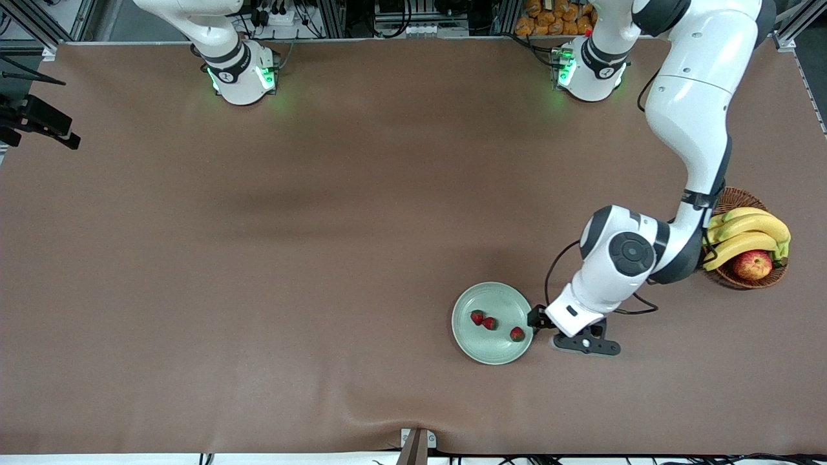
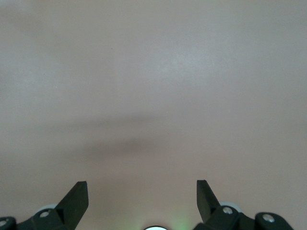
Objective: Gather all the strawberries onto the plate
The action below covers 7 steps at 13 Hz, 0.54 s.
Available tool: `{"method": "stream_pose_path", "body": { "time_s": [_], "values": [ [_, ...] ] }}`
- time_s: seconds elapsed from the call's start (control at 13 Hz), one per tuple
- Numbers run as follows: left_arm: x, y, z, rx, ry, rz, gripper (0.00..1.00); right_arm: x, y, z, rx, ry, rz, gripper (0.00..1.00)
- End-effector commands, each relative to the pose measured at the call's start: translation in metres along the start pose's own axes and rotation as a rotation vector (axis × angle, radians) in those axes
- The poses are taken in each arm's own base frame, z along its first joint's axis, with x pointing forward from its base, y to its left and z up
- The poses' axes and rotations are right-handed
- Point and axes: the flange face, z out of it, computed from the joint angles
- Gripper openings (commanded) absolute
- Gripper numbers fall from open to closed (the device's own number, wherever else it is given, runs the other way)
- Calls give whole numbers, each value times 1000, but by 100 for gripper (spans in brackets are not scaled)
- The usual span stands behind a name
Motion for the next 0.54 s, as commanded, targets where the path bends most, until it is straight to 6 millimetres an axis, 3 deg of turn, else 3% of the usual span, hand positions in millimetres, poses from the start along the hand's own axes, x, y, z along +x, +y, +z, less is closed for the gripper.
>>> {"method": "stream_pose_path", "body": {
  "time_s": [0.0,0.15,0.31,0.46],
  "values": [
    [5,-30,-41,12,-37,-35,100,1,-3,-4,-20,2,8,100],
    [4,-44,-85,27,-90,-71,100,1,-3,-4,-20,0,8,100],
    [3,-69,-118,27,-138,-108,100,1,-3,-4,-20,-1,8,100],
    [-4,-61,-176,53,-178,-120,100,1,-3,-4,-20,-1,8,100]
  ]
}}
